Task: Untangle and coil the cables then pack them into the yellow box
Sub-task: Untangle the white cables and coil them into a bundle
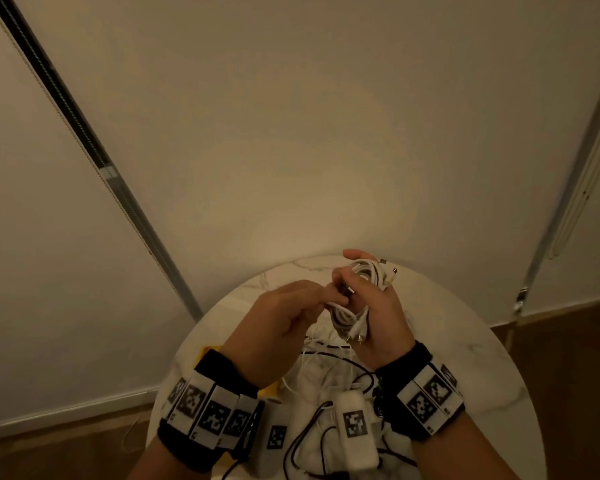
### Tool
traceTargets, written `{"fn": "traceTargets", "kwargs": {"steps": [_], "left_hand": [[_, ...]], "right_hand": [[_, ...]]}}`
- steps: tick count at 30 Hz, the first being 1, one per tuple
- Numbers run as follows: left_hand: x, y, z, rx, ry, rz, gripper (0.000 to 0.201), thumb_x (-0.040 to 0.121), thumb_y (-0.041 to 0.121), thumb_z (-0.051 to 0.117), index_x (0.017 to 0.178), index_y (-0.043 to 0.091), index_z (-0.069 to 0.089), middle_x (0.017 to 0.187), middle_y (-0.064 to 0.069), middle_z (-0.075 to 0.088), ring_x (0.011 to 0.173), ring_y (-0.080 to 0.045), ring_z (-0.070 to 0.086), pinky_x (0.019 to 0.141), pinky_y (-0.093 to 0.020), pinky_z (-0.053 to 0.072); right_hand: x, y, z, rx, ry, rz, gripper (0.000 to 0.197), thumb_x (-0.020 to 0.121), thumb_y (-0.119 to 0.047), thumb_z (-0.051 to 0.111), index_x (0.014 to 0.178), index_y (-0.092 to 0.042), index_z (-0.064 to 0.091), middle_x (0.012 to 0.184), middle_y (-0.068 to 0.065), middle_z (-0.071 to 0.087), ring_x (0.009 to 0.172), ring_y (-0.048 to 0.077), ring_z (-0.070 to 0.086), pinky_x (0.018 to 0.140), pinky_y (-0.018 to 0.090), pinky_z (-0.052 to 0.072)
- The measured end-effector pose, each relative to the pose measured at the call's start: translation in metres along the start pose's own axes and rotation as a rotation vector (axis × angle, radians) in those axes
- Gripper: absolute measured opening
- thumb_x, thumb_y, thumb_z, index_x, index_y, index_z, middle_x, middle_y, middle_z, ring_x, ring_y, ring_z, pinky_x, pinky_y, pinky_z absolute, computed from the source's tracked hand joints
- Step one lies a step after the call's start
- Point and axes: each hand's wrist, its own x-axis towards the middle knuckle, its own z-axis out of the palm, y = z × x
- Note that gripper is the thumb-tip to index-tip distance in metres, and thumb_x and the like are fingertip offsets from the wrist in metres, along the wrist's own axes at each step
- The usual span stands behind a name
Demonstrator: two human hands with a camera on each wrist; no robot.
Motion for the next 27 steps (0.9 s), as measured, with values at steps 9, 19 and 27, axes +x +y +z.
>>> {"fn": "traceTargets", "kwargs": {"steps": [9, 19, 27], "left_hand": [[-0.035, 0.011, 0.012, -0.26, -0.035, -0.089, 0.029, 0.101, 0.028, 0.039, 0.102, 0.018, 0.066, 0.095, 0.007, 0.064, 0.092, -0.019, 0.059, 0.08, -0.042, 0.048], [-0.049, 0.028, 0.022, -0.607, 0.142, -0.109, 0.031, 0.102, 0.02, 0.039, 0.096, -0.003, 0.06, 0.088, -0.015, 0.062, 0.086, -0.032, 0.057, 0.079, -0.039, 0.048], [-0.067, 0.023, 0.033, -0.541, 0.179, -0.171, 0.027, 0.102, 0.024, 0.045, 0.096, 0.007, 0.065, 0.082, -0.008, 0.069, 0.079, -0.025, 0.068, 0.076, -0.038, 0.057]], "right_hand": [[-0.017, 0.002, 0.006, -0.159, 0.094, 0.031, 0.023, 0.098, 0.001, 0.055, 0.111, -0.017, 0.059, 0.078, 0.008, 0.051, 0.064, 0.02, 0.053, 0.04, 0.024, 0.043], [-0.036, 0.014, 0.01, -0.267, 0.118, 0.054, 0.019, 0.097, 0.002, 0.056, 0.107, -0.014, 0.058, 0.064, 0.004, 0.047, 0.052, 0.019, 0.047, 0.051, 0.029, 0.043], [-0.047, 0.025, 0.0, -0.457, 0.117, -0.022, 0.023, 0.092, 0.008, 0.061, 0.104, -0.011, 0.059, 0.059, 0.006, 0.05, 0.048, 0.02, 0.047, 0.05, 0.029, 0.042]]}}
